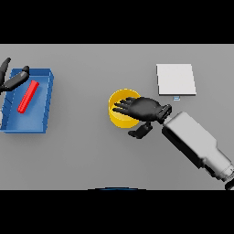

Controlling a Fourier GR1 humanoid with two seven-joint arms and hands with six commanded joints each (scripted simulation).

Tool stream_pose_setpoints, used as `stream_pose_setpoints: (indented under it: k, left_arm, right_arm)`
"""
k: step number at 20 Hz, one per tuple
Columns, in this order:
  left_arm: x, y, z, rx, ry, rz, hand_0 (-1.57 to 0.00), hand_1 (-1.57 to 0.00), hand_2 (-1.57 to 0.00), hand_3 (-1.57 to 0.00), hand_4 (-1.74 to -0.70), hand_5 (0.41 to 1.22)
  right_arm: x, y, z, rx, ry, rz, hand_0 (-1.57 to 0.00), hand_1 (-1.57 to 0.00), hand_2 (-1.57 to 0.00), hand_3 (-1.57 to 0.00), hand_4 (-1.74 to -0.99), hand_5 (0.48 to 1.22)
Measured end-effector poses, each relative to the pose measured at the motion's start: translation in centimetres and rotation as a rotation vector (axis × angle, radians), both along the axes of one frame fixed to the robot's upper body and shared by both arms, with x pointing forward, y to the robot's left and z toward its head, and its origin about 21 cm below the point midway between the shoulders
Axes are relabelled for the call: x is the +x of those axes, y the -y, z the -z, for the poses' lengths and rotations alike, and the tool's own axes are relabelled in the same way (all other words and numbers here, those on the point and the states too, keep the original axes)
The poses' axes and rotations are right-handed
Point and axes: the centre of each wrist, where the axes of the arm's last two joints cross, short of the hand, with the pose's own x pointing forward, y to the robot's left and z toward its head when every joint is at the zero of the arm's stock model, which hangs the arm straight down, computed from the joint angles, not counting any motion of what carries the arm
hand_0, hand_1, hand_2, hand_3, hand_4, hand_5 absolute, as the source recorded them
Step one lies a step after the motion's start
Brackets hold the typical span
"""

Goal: Pick up the red beaker and tilt it to pour out 1 green nut into yellow bowl. Pick up the yellow bowl and place it on the metallic measuring scale.

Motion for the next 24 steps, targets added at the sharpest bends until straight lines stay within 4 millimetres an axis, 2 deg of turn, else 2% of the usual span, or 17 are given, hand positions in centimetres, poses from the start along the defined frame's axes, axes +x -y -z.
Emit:
stream_pose_setpoints:
  k: [5, 7, 8, 9, 10, 11, 12, 14, 16, 18, 21, 24]
  left_arm:
    - [0.0, 0.3, 0.1, 0.009, -0.015, 0.002, 0.00, 0.00, 0.00, 0.00, -0.79, 0.711]
    - [0.0, 0.0, -0.1, 0.012, -0.013, 0.002, 0.00, 0.00, 0.00, 0.00, -0.79, 0.714]
    - [-0.1, 0.2, 0.0, 0.008, -0.015, 0.007, 0.00, 0.00, 0.00, 0.00, -0.79, 0.712]
    - [-0.2, 0.0, 0.1, 0.007, -0.013, 0.010, 0.00, 0.00, 0.00, 0.00, -0.79, 0.711]
    - [0.0, -0.1, -0.3, 0.012, -0.012, 0.002, 0.00, 0.00, 0.00, 0.00, -0.79, 0.710]
    - [0.2, 0.3, -0.1, 0.012, -0.014, 0.008, 0.00, 0.00, 0.00, 0.00, -0.79, 0.710]
    - [-0.1, 0.2, -0.2, 0.007, 0.004, 0.017, 0.00, 0.00, 0.00, 0.00, -0.79, 0.710]
    - [-0.1, -0.2, -0.1, 0.005, -0.005, 0.008, 0.00, 0.00, 0.00, 0.00, -0.79, 0.707]
    - [0.0, -0.2, 0.1, 0.014, -0.008, 0.003, 0.00, 0.00, 0.00, 0.00, -0.78, 0.712]
    - [0.0, -0.1, -0.2, 0.017, 0.000, 0.017, 0.00, 0.00, 0.00, 0.00, -0.78, 0.710]
    - [0.2, 0.4, -0.3, 0.010, -0.002, 0.019, 0.00, 0.00, 0.00, 0.00, -0.79, 0.707]
    - [-0.1, 0.2, -0.1, 0.013, -0.007, 0.013, 0.00, 0.00, 0.00, 0.00, -0.78, 0.704]
  right_arm:
    - [0.9, -0.5, 0.7, -0.055, -0.022, 0.011, 0.00, 0.00, 0.00, -0.02, -1.195, 0.708]
    - [0.8, -0.7, 1.1, -0.064, -0.035, 0.022, 0.00, -0.01, -0.04, -0.08, -1.234, 0.770]
    - [1.1, -0.5, 1.0, -0.063, -0.032, 0.028, -0.05, -0.06, -0.09, -0.13, -1.261, 0.809]
    - [1.1, -0.7, 1.2, -0.058, -0.027, 0.023, -0.19, -0.18, -0.19, -0.21, -1.309, 0.891]
    - [1.0, -0.7, 1.3, -0.053, -0.024, 0.011, -0.45, -0.41, -0.35, -0.32, -1.363, 0.957]
    - [1.1, -0.7, 1.0, -0.043, -0.026, -0.005, -0.68, -0.64, -0.59, -0.57, -1.435, 1.010]
    - [1.1, -0.9, 1.0, -0.042, -0.033, -0.007, -0.86, -0.83, -0.79, -0.68, -1.492, 1.052]
    - [1.0, -1.0, 1.0, -0.041, -0.039, -0.009, -1.11, -1.09, -1.07, -0.88, -1.578, 1.113]
    - [1.1, -0.6, 0.7, -0.039, -0.047, -0.026, -1.28, -1.27, -1.19, -1.03, -1.637, 1.152]
    - [1.2, -0.7, 0.5, -0.044, -0.066, -0.013, -1.38, -1.38, -1.29, -1.11, -1.674, 1.177]
    - [1.0, -0.2, 0.1, -0.059, -0.072, 0.001, -1.48, -1.47, -1.35, -1.19, -1.707, 1.198]
    - [1.2, 0.3, -0.7, -0.044, -0.055, -0.003, -1.52, -1.52, -1.41, -1.18, -1.724, 1.209]
